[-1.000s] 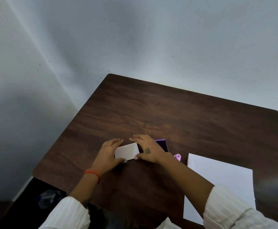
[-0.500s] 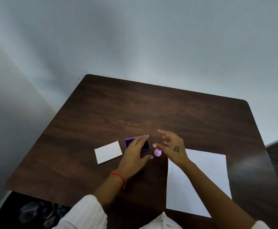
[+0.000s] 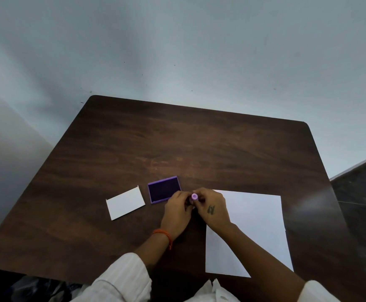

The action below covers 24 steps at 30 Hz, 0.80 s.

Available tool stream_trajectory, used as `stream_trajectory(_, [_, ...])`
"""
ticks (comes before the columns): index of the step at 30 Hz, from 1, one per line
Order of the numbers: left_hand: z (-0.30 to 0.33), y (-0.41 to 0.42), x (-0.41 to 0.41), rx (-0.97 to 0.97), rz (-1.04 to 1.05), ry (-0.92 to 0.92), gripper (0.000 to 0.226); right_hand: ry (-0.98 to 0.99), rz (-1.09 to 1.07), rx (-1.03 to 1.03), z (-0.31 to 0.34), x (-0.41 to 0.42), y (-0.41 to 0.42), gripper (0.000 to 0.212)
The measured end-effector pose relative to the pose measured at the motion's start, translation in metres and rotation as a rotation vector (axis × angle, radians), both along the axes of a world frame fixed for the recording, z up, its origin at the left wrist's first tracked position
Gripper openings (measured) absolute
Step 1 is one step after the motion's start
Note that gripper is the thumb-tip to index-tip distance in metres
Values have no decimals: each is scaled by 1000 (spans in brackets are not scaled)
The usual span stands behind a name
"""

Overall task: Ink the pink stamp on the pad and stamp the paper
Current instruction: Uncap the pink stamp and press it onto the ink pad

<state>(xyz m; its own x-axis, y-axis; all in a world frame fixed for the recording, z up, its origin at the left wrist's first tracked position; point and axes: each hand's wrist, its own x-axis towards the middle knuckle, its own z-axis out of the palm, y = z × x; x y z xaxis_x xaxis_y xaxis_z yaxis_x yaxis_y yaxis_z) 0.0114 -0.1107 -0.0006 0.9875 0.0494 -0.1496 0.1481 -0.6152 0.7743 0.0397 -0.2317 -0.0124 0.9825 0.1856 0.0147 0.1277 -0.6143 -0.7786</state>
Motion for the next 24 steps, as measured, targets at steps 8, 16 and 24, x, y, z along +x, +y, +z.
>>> stream_trajectory(8, [6,3,3,-40,36,-57,28,122,-53,234,15,1,-5,13])
stream_trajectory(16, [19,16,0,-157,18,-105,34,486,-149,554,37,-3,-8,19])
stream_trajectory(24, [21,23,-8,-241,26,-46,29,492,-11,514,40,-11,-13,19])
